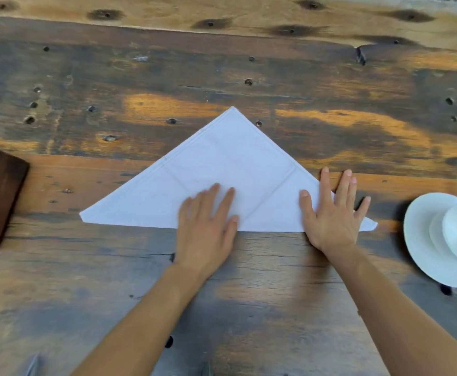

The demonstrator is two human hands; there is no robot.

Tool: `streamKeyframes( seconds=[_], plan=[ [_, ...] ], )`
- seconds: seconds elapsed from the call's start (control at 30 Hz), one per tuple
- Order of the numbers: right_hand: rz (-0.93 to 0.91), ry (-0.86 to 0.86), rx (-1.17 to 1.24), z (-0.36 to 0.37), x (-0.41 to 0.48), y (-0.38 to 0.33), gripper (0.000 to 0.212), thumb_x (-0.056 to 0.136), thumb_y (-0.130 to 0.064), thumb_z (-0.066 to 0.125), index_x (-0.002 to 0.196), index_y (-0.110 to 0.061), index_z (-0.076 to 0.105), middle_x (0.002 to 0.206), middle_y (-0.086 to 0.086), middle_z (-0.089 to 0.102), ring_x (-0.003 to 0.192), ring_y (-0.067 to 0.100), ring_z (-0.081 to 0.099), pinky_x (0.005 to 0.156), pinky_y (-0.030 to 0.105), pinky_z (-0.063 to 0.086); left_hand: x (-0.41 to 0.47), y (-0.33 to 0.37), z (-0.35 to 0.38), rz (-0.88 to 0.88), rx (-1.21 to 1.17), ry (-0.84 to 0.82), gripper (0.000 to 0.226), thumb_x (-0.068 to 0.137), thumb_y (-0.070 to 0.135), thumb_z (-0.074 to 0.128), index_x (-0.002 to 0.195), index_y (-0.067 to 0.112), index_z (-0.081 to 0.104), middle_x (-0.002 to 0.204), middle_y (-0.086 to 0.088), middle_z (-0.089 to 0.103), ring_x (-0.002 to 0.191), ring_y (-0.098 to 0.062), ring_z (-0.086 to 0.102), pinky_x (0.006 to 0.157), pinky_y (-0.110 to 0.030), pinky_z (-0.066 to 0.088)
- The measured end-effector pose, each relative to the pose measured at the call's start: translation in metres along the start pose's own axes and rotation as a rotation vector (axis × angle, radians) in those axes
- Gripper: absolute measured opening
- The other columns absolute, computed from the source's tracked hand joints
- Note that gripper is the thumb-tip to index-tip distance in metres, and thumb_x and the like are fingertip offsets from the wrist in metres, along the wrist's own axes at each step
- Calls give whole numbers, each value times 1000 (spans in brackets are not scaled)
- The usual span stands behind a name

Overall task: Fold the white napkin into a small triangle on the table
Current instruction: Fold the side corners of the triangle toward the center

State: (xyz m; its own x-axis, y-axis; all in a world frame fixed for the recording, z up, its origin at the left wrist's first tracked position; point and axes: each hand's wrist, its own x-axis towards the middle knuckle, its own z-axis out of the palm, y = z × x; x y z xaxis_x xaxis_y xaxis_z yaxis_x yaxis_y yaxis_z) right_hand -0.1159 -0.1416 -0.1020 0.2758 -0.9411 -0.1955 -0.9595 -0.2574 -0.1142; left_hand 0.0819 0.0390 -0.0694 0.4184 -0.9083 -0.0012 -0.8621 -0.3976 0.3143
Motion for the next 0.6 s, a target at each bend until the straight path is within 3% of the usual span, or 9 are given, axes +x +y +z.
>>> streamKeyframes(
  seconds=[0.17,0.37,0.6],
  plan=[
    [22,10,76,-2,-13,8,73,96,-74,9,158,-40,-8,169,10,-10,155,24,-11,121,60,-8,27,45,21,-33,147,-244,63,103,60,14,161,38,24,170,-10,19,152,-42,21,123,-60,13],
    [-147,47,30,6,-45,34,74,100,-69,13,161,-31,-2,169,13,-9,155,31,-6,120,62,-4,60,56,32,33,211,-314,78,93,77,14,162,41,13,173,-3,-1,158,-37,-4,121,-62,-9],
    [-378,5,-44,8,-95,71,82,101,-65,24,161,-11,12,170,9,1,156,27,1,120,64,-3,73,77,41,-2,227,-389,94,78,94,1,158,46,-13,169,8,-26,155,-28,-26,119,-67,-14]
  ],
)
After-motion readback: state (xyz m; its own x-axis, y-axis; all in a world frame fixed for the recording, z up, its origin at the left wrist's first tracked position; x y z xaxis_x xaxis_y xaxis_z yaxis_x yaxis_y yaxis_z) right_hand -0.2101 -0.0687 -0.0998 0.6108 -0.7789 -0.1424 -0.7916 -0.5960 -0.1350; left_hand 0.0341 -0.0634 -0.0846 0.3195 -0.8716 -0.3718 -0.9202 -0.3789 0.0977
